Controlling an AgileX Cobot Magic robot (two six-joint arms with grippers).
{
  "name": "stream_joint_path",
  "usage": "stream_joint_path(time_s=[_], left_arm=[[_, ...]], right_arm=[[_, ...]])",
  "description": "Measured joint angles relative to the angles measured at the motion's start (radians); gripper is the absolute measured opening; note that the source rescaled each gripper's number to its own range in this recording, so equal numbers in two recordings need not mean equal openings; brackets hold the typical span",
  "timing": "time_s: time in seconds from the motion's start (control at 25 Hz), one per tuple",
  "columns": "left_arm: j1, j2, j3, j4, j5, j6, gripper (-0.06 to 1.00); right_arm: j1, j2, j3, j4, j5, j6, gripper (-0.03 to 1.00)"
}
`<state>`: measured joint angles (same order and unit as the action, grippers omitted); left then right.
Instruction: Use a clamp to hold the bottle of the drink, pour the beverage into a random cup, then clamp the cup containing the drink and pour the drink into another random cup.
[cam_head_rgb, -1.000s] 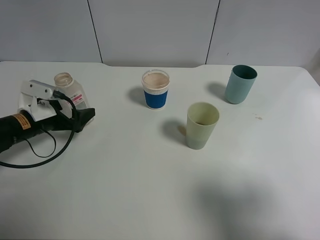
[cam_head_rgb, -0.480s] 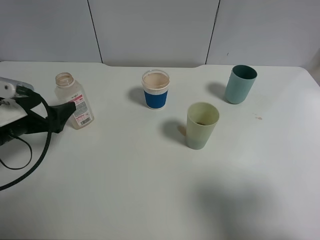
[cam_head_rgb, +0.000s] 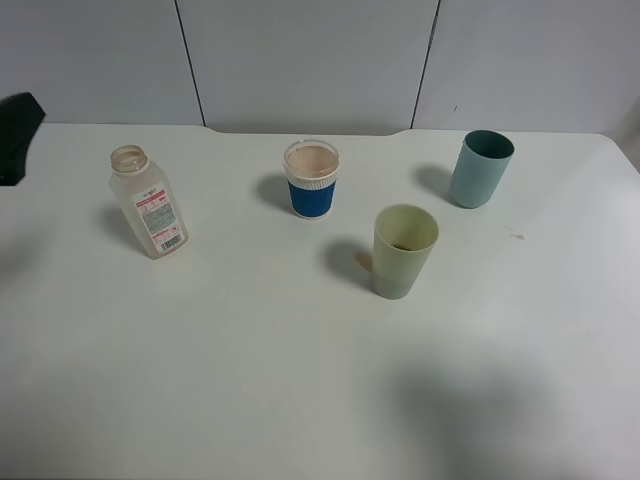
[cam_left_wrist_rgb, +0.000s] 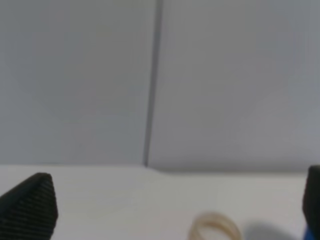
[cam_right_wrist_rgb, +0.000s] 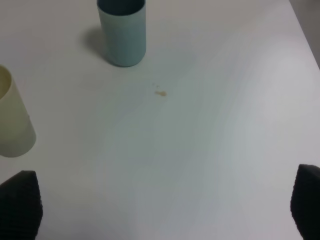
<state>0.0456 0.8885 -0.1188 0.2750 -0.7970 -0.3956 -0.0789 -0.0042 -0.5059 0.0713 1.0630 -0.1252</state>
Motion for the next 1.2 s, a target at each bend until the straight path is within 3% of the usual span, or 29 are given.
stream_joint_path(time_s=[0.2,0.44,0.84,1.0,1.2], left_arm=[[0.000,-0.188,-0.073,-0.032,0.221,-0.010,1.00],[0.000,-0.362,-0.223,-0.034,0.661,-0.002,1.00],[0.000,-0.604,-0.424,-0.081,1.363,0.237,1.00],[0.000,-0.671,-0.468,-0.198,1.548,0.323,1.00],[0.000,-0.776,-0.470,-0.294,1.668,0.361,1.00]], right_arm=[[0.000,0.000,0.000,0.000,0.000,0.000,1.00],[0.000,0.000,0.000,0.000,0.000,0.000,1.00],[0.000,0.000,0.000,0.000,0.000,0.000,1.00],[0.000,0.000,0.000,0.000,0.000,0.000,1.00],[0.000,0.000,0.000,0.000,0.000,0.000,1.00]])
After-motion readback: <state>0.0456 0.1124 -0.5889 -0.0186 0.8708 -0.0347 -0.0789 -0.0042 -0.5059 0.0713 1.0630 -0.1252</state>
